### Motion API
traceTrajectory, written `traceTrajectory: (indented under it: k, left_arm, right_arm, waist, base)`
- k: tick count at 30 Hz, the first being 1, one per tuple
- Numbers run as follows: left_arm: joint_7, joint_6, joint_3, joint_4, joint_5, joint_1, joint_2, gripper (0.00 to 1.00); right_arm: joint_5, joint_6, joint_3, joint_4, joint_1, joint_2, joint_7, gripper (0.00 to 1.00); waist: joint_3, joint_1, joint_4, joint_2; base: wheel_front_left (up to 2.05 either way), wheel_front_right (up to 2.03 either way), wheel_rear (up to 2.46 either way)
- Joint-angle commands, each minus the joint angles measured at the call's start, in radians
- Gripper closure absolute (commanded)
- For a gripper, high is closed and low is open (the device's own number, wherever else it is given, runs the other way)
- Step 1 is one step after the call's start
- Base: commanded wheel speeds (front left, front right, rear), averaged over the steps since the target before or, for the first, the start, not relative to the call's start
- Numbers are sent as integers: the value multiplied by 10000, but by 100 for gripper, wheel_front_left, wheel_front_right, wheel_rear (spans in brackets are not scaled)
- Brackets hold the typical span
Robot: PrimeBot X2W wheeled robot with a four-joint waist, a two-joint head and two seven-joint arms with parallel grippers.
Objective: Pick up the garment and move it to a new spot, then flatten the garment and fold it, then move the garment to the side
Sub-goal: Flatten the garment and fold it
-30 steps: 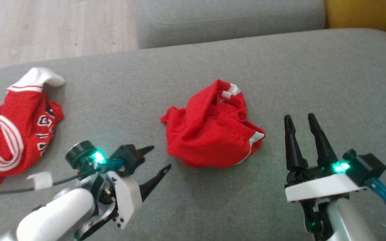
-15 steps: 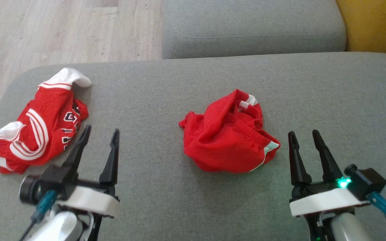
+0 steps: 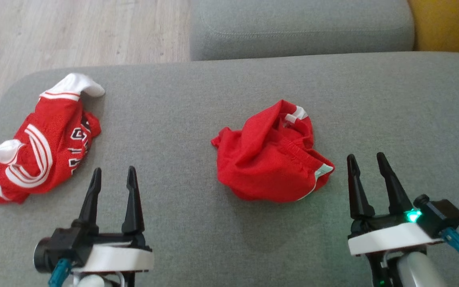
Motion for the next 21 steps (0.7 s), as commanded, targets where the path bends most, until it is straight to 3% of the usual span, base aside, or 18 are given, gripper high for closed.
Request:
traceTrajectory:
  k: [1, 5, 11, 21]
  left_arm:
    - [-91, -81, 536, -245, 130, -515, 40, 0]
    - [-92, -623, 743, 127, 501, -662, -289, 0]
    - [-92, -1194, 694, 663, 859, -894, -745, 0]
    - [-93, -1678, 718, 1190, 1213, -1214, -1150, 0]
  right_arm:
    - [-57, -7, 179, -361, -373, -43, -107, 0]
    - [-130, -7, -64, 138, -716, -43, -107, 0]
    - [16, -7, -235, 2264, -1742, -43, -34, 0]
    - [1442, -7, 1004, 5054, -3085, -43, 101, 0]
  waist:
    - [87, 0, 66, 0]
    - [355, 0, 219, 0]
    - [779, 0, 515, 0]
    - [1102, 0, 870, 0]
  base:
    - [0, 0, 0]
    - [0, 0, 0]
    - [0, 0, 0]
    - [0, 0, 0]
